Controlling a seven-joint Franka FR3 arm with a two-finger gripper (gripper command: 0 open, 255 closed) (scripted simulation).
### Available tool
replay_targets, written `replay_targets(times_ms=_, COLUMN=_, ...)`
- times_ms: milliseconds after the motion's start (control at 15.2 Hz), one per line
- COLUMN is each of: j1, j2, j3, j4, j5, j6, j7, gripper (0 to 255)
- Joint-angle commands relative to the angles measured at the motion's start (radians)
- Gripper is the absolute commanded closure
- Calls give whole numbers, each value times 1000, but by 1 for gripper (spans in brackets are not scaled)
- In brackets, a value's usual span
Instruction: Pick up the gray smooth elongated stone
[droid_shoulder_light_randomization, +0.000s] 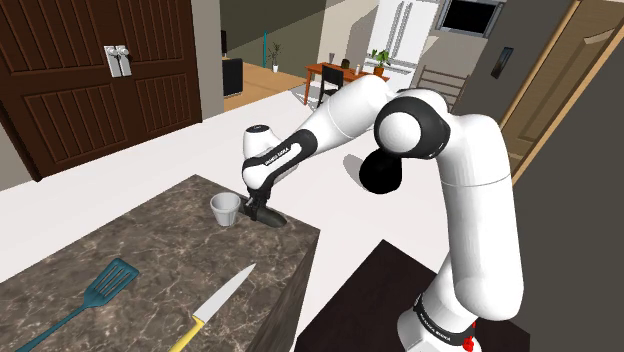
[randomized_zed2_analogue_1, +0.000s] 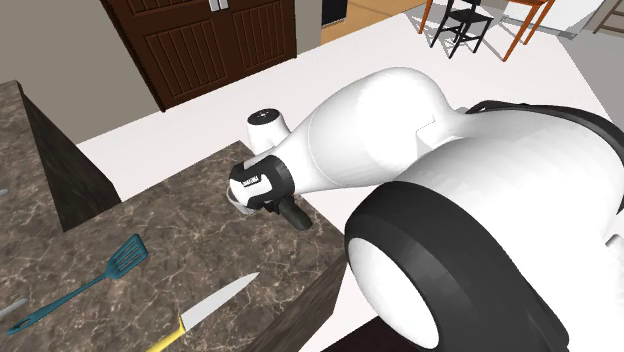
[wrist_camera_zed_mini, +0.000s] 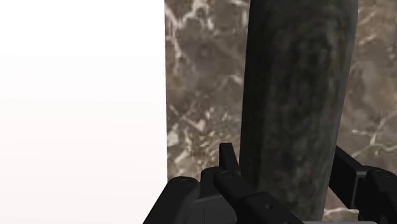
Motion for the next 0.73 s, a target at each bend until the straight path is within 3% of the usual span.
replay_targets(times_ms=0, j1=0, j2=0, j3=0, j4=0, j5=0, j6=0, j7=0, gripper=255)
replay_targets(times_ms=660, j1=0, j2=-74, j3=1, j4=3, j5=2, j6=-78, j7=-4, gripper=255)
